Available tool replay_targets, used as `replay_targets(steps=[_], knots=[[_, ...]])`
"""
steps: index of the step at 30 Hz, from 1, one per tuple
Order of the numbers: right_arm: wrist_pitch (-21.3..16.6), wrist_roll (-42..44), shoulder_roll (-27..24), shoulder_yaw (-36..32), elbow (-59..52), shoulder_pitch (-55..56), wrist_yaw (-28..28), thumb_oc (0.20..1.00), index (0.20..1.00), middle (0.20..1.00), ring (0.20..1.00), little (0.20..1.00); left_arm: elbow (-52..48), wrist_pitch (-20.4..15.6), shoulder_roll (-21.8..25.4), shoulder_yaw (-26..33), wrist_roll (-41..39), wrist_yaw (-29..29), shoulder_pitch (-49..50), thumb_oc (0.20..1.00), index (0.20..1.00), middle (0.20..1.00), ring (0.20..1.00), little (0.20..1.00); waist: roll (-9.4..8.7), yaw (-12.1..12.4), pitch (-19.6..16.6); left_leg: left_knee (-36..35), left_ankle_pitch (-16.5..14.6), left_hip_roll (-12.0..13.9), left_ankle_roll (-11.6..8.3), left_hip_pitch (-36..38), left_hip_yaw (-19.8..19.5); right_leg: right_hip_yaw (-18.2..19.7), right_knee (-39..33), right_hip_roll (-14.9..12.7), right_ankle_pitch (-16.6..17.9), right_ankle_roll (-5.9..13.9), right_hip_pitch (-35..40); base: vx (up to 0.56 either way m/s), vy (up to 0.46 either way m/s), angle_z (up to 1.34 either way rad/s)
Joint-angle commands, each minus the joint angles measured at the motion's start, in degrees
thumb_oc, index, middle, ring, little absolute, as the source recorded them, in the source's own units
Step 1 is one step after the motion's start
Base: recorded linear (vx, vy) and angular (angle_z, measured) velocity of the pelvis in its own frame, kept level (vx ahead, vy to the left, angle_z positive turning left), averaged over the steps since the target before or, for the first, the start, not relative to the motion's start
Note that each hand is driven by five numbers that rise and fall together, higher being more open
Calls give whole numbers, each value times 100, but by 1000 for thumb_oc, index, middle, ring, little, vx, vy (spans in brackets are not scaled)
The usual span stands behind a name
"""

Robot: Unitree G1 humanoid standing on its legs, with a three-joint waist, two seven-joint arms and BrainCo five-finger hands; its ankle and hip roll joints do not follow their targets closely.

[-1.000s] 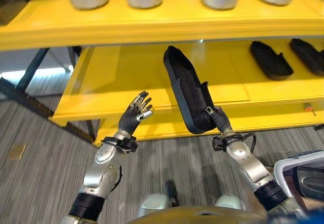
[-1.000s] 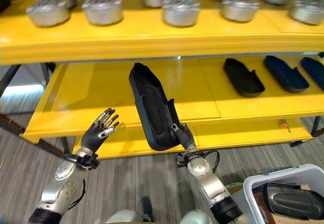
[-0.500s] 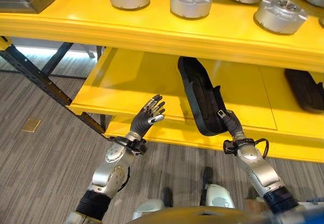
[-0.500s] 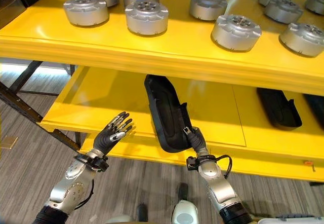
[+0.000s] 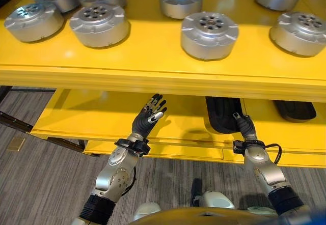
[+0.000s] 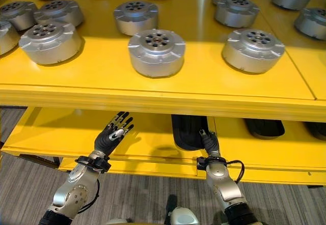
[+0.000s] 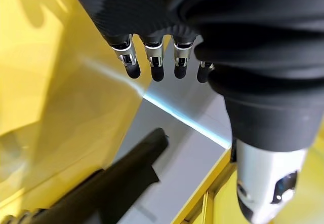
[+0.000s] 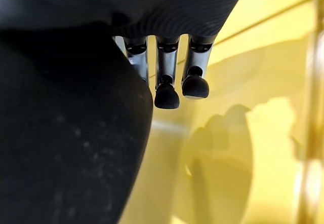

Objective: Move parts from the plastic box to the shelf.

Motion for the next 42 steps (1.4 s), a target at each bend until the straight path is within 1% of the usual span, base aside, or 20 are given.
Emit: replay_targets(steps=[1, 3, 5, 7, 8, 9, 10, 11, 12, 13, 14, 15, 16, 20, 22, 29, 33, 35, 39, 42], knots=[[-344, 80, 41, -232, -207, -380, -105, 200, 200, 200, 200, 200, -470, -251, 69, -38, -24, 272, -154, 1000, 1000, 1000, 1000, 1000, -65, -22, -1, 1148, 468, 308, -313, -625, 295, 2, 611, -282, -541, 245, 166, -20, -44, 10], [-341, 56, 15, -197, -154, -437, -118, 200, 200, 200, 200, 200, -415, -278, -6, -96, 30, 383, -243, 1000, 1000, 1000, 1000, 1000, -13, -124, 33, 773, 651, 603, -343, -553, 477, -11, 739, -318, -631, 230, 127, -4, 118, -2], [-237, 13, -3, -178, -216, -439, -193, 200, 200, 200, 200, 200, -420, -298, -27, -161, 120, 378, -262, 1000, 1000, 1000, 1000, 1000, 76, -202, -1, -100, 947, 735, -408, -349, 485, -35, 850, -415, -659, 283, 74, 45, 300, 3], [-216, 9, -39, -193, -253, -409, -207, 200, 200, 200, 200, 200, -431, -288, -29, -190, 118, 352, -243, 1000, 1000, 1000, 1000, 1000, 112, -195, -24, -541, 1203, 777, -499, -284, 299, -17, 900, -482, -665, 320, 58, 46, 263, 3], [-225, 11, -79, -201, -259, -387, -181, 200, 200, 200, 200, 200, -443, -290, 5, -195, 101, 371, -227, 1000, 1000, 1000, 1000, 1000, 122, -178, -25, -604, 1443, 902, -585, -334, 87, 52, 935, -524, -671, 330, 55, 31, 243, -14], [-230, 26, -107, -193, -253, -385, -169, 200, 200, 200, 200, 200, -425, -314, 19, -205, 115, 362, -231, 1000, 1000, 1000, 1000, 1000, 120, -179, -30, -637, 1436, 925, -582, -312, -3, 100, 965, -578, -673, 352, 36, 40, 295, -9], [-222, 73, -144, -194, -214, -408, -100, 200, 200, 200, 200, 200, -428, -288, 57, -178, 79, 337, -239, 1000, 1000, 1000, 1000, 1000, 150, -158, -34, -850, 1210, 845, -529, -199, -115, 154, 1071, -674, -664, 434, -31, 31, 242, -16], [-207, 114, -155, -185, -206, -419, -97, 200, 200, 200, 200, 200, -423, -273, 64, -173, 68, 328, -242, 1000, 1000, 1000, 1000, 1000, 157, -151, -32, -894, 1150, 830, -523, -150, -113, 159, 1112, -716, -666, 460, -49, 28, 276, -34], [-198, 209, -167, -211, -209, -427, -92, 200, 200, 200, 200, 200, -405, -216, 94, -181, 43, 280, -276, 1000, 1000, 1000, 1000, 1000, 177, -201, -53, -967, 1002, 759, -494, -42, 88, 83, 1139, -792, -651, 496, -44, 26, 240, -37], [-239, 215, -143, -255, -204, -400, -198, 200, 200, 200, 200, 200, -392, -123, 123, -206, 76, 224, -329, 1000, 1000, 1000, 1000, 1000, 188, -223, -51, -893, 977, 699, -482, -81, 118, 75, 1134, -807, -626, 501, -11, 50, 277, -7], [-264, 314, -108, -314, -173, -365, -218, 200, 200, 200, 200, 200, -340, -45, 121, -245, 142, 247, -385, 1000, 1000, 1000, 1000, 1000, 174, -253, -57, -837, 807, 586, -410, -95, 106, 152, 1112, -825, -573, 551, 15, 115, 286, 52], [-233, 259, -59, -376, -222, -307, -219, 200, 200, 200, 200, 200, -320, 25, 134, -286, 120, 185, -414, 1000, 1000, 1000, 1000, 1000, 150, -300, -75, -929, 520, 397, -272, 16, 115, 286, 1048, -903, -434, 686, 23, 175, 316, 57], [-95, 244, 19, -415, -286, -260, -159, 200, 200, 200, 200, 200, -361, 83, 159, -289, 145, 210, -381, 1000, 1000, 1000, 1000, 1000, 153, -324, -89, -1092, 402, 225, -169, 158, 132, 358, 938, -978, -280, 832, 30, 185, 267, 30], [-71, 233, 109, -421, -593, -215, 1, 200, 200, 200, 200, 200, -496, 166, 198, -175, -113, 248, -183, 1000, 1000, 1000, 1000, 1000, 45, -233, -62, -1236, 254, -30, -17, 214, 212, 305, 584, -1051, 5, 1059, 8, 48, 43, -2], [48, 161, 51, -476, -650, -315, 53, 200, 200, 200, 200, 200, -564, 252, 247, -145, -32, 175, -181, 1000, 1000, 1000, 1000, 1000, -25, -135, 12, -1165, 209, -90, 42, 61, 242, 230, 634, -1093, 9, 1115, -100, -91, -38, -5], [220, 269, -155, -512, -376, -621, 66, 200, 200, 200, 200, 200, -628, 354, 339, -168, -89, 23, -293, 1000, 1000, 1000, 1000, 1000, -61, 57, 217, -867, 163, -66, 65, -277, 242, 72, 893, -1056, -134, 1051, -304, -100, -51, -3], [366, 186, -431, -727, 148, -1155, 9, 200, 200, 200, 200, 200, -663, 437, 442, -148, -114, -52, -546, 1000, 1000, 1000, 1000, 1000, -55, 198, 489, -527, 105, 40, 53, -583, 244, -13, 1183, -1016, -275, 972, -538, -147, -75, -2], [576, 204, -627, -789, 418, -1563, -29, 200, 200, 200, 200, 200, -675, 455, 522, -144, -163, -81, -739, 1000, 1000, 1000, 1000, 1000, -34, 252, 644, -324, 52, 111, 41, -761, 248, -30, 1320, -1013, -346, 929, -658, -183, -46, 3], [759, 105, -910, -807, 955, -2232, 21, 200, 200, 200, 200, 200, -706, 404, 597, -167, -319, -19, -1124, 1000, 1000, 1000, 1000, 1000, 6, 308, 915, 93, -80, 210, 37, -1071, 256, -38, 1628, -1027, -462, 873, -888, -159, -7, -4], [1035, -115, -1186, -687, 1555, -2860, 239, 200, 200, 200, 200, 200, -802, 398, 650, -241, -445, 197, -1470, 1000, 1000, 1000, 1000, 1000, 35, 330, 1184, 651, -246, 354, 72, -1424, 308, -109, 2240, -1147, -625, 786, -1285, -182, 28, -11]])
